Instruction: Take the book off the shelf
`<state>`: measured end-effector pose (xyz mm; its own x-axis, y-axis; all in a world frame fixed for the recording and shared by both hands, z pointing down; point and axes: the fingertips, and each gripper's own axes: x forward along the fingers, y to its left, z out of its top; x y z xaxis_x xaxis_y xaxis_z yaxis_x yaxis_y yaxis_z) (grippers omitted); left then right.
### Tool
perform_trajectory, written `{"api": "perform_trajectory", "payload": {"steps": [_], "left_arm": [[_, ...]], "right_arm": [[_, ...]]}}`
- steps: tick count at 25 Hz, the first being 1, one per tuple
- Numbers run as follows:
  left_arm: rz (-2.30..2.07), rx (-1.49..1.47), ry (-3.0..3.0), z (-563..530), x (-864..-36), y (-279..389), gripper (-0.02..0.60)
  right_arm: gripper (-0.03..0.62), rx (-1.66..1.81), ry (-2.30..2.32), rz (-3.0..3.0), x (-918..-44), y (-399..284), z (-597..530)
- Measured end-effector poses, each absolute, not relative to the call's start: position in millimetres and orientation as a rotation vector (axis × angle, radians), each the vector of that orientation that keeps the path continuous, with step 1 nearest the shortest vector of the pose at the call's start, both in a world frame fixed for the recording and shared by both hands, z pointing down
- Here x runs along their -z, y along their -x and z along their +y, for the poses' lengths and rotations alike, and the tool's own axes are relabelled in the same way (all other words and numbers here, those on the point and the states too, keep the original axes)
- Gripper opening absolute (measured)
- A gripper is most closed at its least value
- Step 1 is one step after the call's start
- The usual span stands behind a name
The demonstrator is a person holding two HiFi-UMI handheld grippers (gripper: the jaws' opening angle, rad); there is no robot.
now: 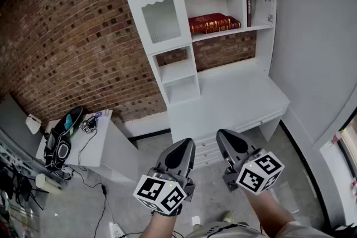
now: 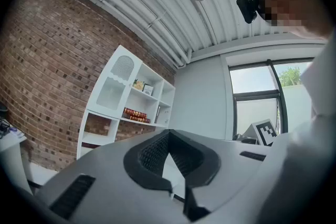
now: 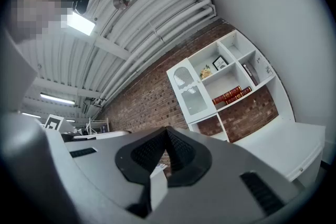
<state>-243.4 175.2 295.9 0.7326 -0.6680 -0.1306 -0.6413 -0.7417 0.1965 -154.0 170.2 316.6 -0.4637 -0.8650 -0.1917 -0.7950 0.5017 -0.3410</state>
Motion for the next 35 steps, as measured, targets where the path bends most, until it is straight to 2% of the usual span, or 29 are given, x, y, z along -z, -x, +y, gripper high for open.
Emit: {"api": "perform_trajectory", "payload": {"steps": [19,26,35], "left_arm": [[-1.077,0.255,-2.790,180.4,-297.1,202.6,0.009],[-1.094,0.251,-2.820,170.8,-283.9,170.3,0.009],[-1.045,0.190,-2.799,163.3,-310.2,127.0,0.009]], "right_arm": [[0.017,0.307,1.370,2.410,-317.7,113.7,175.3],[0.018,0.302,1.308,2.330,-298.7,70.5,172.2],[0.018,0.332,1.333,2.253,-318.3,23.9,168.0]]}}
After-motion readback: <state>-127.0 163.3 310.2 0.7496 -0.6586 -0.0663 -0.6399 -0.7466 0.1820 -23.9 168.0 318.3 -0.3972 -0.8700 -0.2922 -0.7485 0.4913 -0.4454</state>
